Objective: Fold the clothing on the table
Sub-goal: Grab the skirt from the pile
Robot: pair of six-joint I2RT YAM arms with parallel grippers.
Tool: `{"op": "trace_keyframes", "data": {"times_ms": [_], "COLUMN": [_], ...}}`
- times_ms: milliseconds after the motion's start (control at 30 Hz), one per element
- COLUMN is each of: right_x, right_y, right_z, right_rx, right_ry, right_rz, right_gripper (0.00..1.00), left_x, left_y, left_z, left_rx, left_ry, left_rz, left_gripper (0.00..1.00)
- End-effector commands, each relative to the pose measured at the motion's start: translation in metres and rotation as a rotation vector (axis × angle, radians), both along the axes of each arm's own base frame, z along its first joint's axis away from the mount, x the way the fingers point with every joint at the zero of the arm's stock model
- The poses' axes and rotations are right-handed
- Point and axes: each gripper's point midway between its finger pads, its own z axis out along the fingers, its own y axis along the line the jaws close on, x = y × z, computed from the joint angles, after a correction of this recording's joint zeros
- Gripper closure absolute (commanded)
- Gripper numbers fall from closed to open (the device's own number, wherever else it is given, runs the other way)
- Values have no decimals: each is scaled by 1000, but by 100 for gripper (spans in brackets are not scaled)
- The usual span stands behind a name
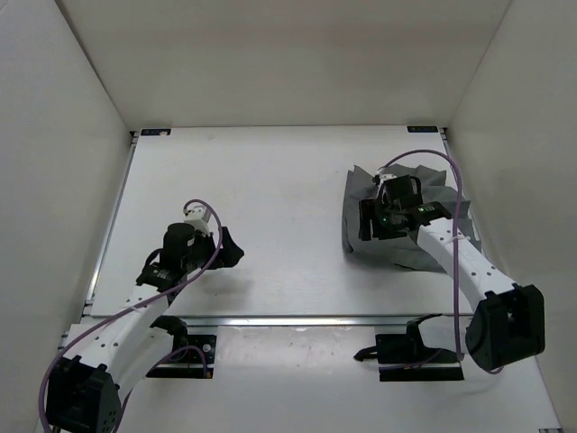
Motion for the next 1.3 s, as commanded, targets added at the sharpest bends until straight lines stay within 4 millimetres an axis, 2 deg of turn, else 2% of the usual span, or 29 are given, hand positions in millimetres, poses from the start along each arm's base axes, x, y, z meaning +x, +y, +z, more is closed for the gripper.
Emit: {"op": "trace_keyframes", "data": {"times_ms": [0,100,167,267,400,467,567,767,833,867,933,1067,1167,1200,1267], "right_x": [-9,-12,-19,-36,-49,-44,-36,-29,-26,-23,-19,-11,-5,-5,-3], "right_y": [-2,1,6,18,19,19,24,20,18,19,21,19,16,13,19], "right_z": [11,16,13,-1,-32,-36,-45,-74,-76,-76,-74,-65,-51,-53,-44], "right_rx": [-9,-7,-26,-91,-175,-195,-213,-332,-367,-376,-383,-405,-420,-423,-392], "right_ry": [-44,-63,-47,-5,72,60,52,106,113,108,91,31,-35,-34,-75], "right_rz": [45,85,134,242,294,281,294,316,319,317,311,274,249,237,243], "right_gripper": [37,33,34,34,33,32,31,31,34,42,51,53,49,49,49], "left_x": [1,2,2,2,-1,-2,2,-1,-1,-1,-1,-3,-2,-3,-3], "left_y": [-3,-3,-4,-1,-6,-5,-5,-11,-12,-11,-10,-11,-11,-12,-12], "left_z": [6,9,11,11,14,9,18,18,18,17,16,15,15,14,15], "left_rx": [-1,-4,-10,-13,-22,-23,-62,-70,-80,-79,-92,-95,-101,-100,-107], "left_ry": [-23,-35,-45,-45,-66,-51,-84,-96,-102,-102,-109,-102,-107,-108,-112], "left_rz": [-24,-16,-22,-9,-30,-23,-19,-46,-51,-41,-40,-48,-45,-51,-49], "left_gripper": [2,1,1,1,1,1,1,1,1,1,1,2,1,1,2]}}
